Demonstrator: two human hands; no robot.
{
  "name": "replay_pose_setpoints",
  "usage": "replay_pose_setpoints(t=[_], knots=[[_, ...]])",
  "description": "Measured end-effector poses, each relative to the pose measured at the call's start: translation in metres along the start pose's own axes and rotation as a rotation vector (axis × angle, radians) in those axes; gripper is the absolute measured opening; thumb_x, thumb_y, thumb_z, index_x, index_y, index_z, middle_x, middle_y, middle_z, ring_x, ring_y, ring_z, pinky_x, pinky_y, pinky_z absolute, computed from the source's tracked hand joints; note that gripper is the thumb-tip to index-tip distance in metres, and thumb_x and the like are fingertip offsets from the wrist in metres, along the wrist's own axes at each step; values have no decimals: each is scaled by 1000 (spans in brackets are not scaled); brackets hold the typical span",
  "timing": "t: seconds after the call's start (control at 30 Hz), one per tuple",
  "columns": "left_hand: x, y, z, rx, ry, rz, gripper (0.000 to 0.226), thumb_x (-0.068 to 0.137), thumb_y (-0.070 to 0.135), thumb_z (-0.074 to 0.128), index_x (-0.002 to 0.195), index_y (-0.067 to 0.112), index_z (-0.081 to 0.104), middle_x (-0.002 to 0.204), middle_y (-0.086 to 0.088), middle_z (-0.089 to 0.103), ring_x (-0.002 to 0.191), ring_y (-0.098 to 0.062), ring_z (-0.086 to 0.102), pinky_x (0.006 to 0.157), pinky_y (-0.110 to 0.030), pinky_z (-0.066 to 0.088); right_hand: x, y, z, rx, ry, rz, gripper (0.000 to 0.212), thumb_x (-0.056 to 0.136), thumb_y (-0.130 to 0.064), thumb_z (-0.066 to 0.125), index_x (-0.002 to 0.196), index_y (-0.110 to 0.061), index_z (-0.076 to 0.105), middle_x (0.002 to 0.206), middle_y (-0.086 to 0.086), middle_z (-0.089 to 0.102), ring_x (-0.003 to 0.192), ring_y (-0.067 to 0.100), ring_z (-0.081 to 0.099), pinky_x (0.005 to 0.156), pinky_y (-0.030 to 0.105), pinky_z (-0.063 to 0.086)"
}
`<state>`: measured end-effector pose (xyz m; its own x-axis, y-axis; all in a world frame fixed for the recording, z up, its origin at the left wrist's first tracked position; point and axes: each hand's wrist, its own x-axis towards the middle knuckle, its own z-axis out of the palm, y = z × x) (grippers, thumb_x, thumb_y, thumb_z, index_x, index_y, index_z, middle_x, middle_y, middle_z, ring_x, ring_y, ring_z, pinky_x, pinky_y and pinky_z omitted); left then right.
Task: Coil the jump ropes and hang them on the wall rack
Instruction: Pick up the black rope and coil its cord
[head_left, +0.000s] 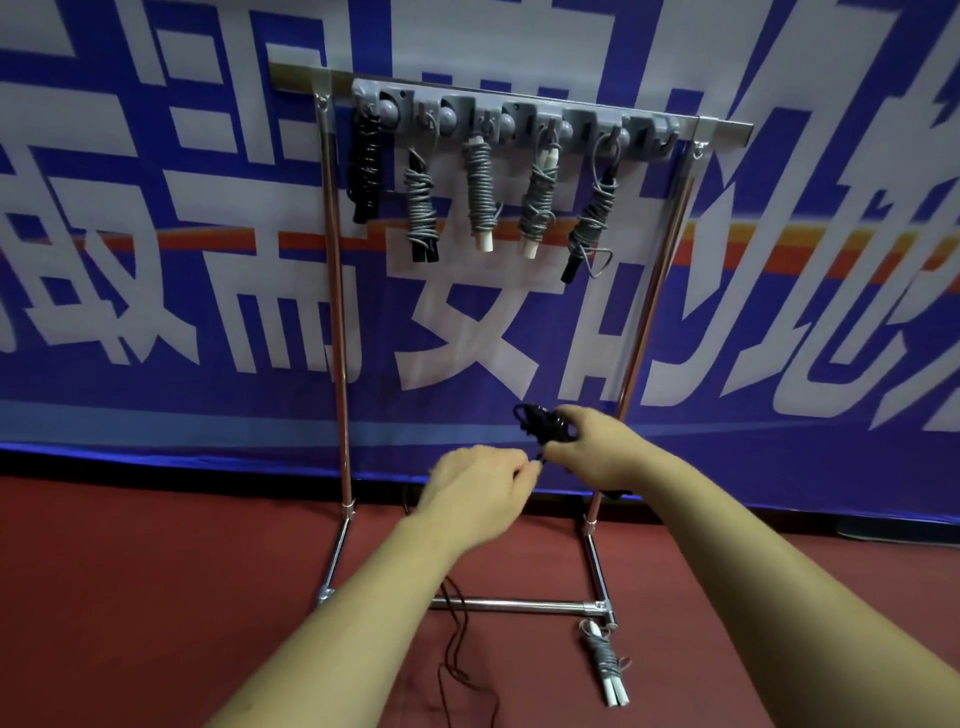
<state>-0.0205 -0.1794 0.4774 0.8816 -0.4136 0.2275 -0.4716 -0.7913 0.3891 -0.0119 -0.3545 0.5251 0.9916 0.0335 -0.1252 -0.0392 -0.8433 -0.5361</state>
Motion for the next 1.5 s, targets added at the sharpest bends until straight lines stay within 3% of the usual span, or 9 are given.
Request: replay_pose_setpoints(t=[0.23, 0.37, 0.57, 0.77, 0.9, 1.07, 1.27, 1.37, 1.5], knots=[[10, -3, -22, 169, -52, 297, 28, 91, 39, 47, 76, 21, 63, 76, 2, 62, 72, -20, 55, 64, -34, 40, -9, -9, 20, -356, -311, -102, 24, 85, -19, 64, 107, -20, 56, 101, 3, 67, 90, 25, 64, 81, 41, 54], [9, -3, -21, 111, -80, 341, 30, 85, 36, 52, 62, 17, 58, 66, 1, 57, 66, -18, 53, 60, -32, 42, -10, -17, 37, -544, -375, -188, 15, 86, -15, 66, 86, -21, 52, 79, -4, 55, 73, 18, 53, 63, 29, 44], [11, -20, -18, -612, -290, 52, 21, 87, 22, 66, 67, 17, 71, 69, -3, 68, 62, -16, 62, 63, -40, 54, -14, -6, 33, -434, -353, -232, 26, 79, -24, 77, 102, -16, 67, 85, -4, 66, 78, 17, 61, 69, 29, 50], [13, -28, -23, -1130, -472, -60, 16, 79, 12, 79, 82, 18, 65, 67, -3, 57, 59, -14, 55, 60, -27, 46, -25, -6, 18, -192, -424, -316, 17, 78, -24, 83, 82, -32, 69, 84, -3, 73, 75, 11, 67, 75, 28, 54], [10, -31, -23, -1464, -539, -159, 17, 78, 16, 80, 79, 17, 63, 66, 1, 60, 56, -11, 58, 55, -23, 51, -33, -17, 20, 109, -457, -350, 18, 80, -21, 84, 82, -12, 68, 71, 2, 63, 67, 13, 57, 70, 29, 49], [10, -33, -12, -1602, -331, -270, 9, 80, 23, 71, 74, 21, 64, 67, 2, 52, 62, -13, 51, 60, -26, 41, -36, -25, 23, 306, -348, -346, 22, 80, -16, 83, 80, -6, 63, 62, 1, 58, 57, 13, 52, 57, 28, 43], [12, -17, -9, -1586, -19, -361, 28, 100, 4, 47, 85, 13, 68, 75, -6, 71, 57, -13, 65, 49, -22, 46, -36, -29, 29, 529, -184, -222, 40, 72, -18, 65, 109, -8, 53, 65, 2, 61, 55, 17, 50, 48, 28, 36], [13, -17, -13, -1452, 52, -391, 23, 101, 4, 45, 90, 11, 64, 71, -6, 68, 45, -10, 50, 38, -20, 23, -35, -26, 26, 607, -172, -229, 34, 86, -2, 58, 117, -13, 49, 71, 2, 65, 60, 16, 54, 56, 32, 41], [13, -18, -17, -1374, 99, -430, 26, 100, 3, 44, 93, 12, 67, 72, -4, 70, 47, -9, 52, 36, -20, 22, -36, -23, 22, 595, -130, -323, 35, 94, -8, 65, 125, -22, 54, 86, -3, 69, 75, 15, 66, 73, 32, 56]])
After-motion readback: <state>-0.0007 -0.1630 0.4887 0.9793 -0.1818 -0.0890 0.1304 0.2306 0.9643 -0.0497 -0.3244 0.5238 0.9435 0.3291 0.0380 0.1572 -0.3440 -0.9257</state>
